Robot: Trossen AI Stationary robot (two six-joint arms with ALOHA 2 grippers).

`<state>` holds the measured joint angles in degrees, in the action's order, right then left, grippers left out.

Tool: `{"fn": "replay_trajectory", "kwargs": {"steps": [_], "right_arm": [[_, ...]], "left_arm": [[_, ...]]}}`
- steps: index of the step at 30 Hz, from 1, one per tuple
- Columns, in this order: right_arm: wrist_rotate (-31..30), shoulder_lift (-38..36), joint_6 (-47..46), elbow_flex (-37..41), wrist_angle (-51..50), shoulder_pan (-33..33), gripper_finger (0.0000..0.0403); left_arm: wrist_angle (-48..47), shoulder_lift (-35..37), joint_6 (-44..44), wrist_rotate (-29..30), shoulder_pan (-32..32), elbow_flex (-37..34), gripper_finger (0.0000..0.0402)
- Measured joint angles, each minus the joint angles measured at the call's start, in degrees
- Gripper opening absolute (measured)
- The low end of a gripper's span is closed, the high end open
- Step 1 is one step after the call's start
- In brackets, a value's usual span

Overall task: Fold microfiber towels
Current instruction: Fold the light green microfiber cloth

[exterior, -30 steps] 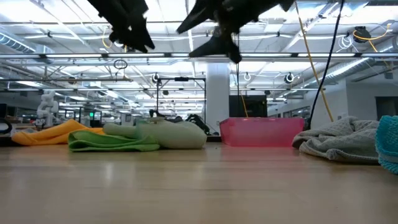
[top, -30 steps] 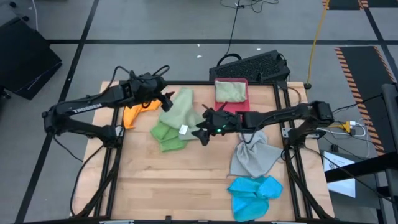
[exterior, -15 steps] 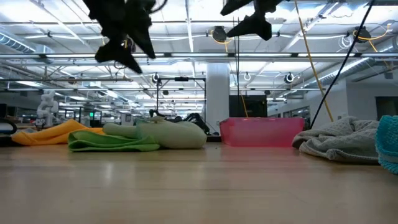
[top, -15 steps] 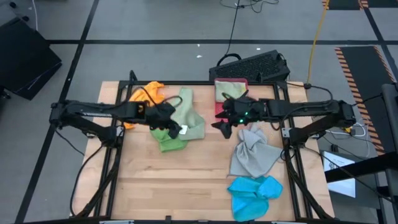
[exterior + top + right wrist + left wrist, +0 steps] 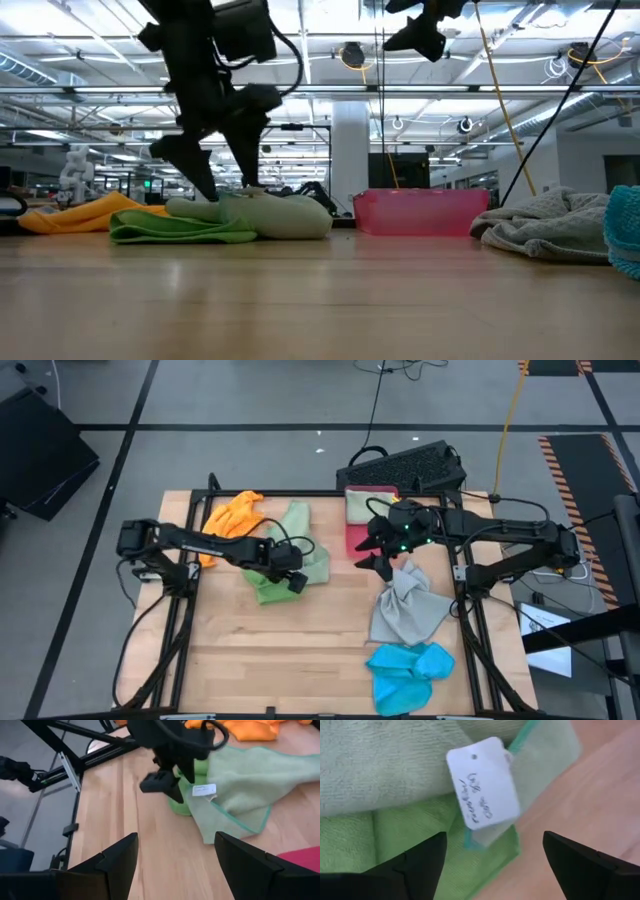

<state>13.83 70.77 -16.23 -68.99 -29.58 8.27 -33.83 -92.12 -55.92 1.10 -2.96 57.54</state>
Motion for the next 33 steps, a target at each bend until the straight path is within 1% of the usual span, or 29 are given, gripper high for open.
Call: {"fn": "replay_trajectory", "kwargs": {"steps": [3, 5, 7, 10, 13, 15, 16, 21, 24, 29, 33], "right_arm": [[1.47, -0.43, 0.05, 0.02, -0.9, -0.04, 0.0253], [2.56, -0.67, 0.27, 0.03, -0.59, -0.04, 0.0253], [2.87, -0.89, 0.46, -0.01, -0.71, -0.09, 0.0253], [2.74, -0.95, 0.39, 0.0, -0.53, -0.09, 0.0253], [2.32, -0.93, -1.28, 0.0, -0.61, -0.07, 0.0253], [0.31, -0.93, -2.84, 0.0, -0.63, -0.11, 0.0253], [-0.49, -0.93, -3.82, 0.0, -0.56, -0.23, 0.0253], [-3.33, -0.09, -8.81, 0.0, 3.08, -1.13, 0.0253], [-3.31, 1.25, -11.75, 0.0, 9.12, -2.11, 0.0253], [-4.98, 6.03, -14.66, 0.01, 19.95, -4.44, 0.0258], [-5.02, 11.3, -15.9, -0.03, 24.89, -5.98, 0.0274]], "left_arm": [[3.78, -2.21, 2.18, 0.24, -0.02, 0.06, 0.0318], [4.97, -3.57, 4.03, 0.23, -0.02, 0.06, 0.0294], [6.78, -4.42, 5.18, 0.53, 0.02, 0.02, 0.0261], [6.49, -4.43, 4.71, 0.11, -0.02, 0.04, 0.0188], [5.98, -2.63, 4.97, -3.41, 0.09, 0.04, 0.0092], [6.58, -0.58, 5.19, -5.63, 0.26, 0.39, 0.0031], [6.53, 0.86, 5.18, -5.85, 0.45, 0.61, 0.0017], [6.75, 7.9, 6.16, -5.06, 1.35, 3.65, 0.0015], [7.98, 10.7, 8.8, -7.14, 1.75, 5.93, 0.0005], [6.61, 11.63, 16.61, -10.46, 1.97, 8.44, 0.0015], [7.4, 11.65, 21.27, -12.88, 1.97, 8.98, 0.0012]]}}
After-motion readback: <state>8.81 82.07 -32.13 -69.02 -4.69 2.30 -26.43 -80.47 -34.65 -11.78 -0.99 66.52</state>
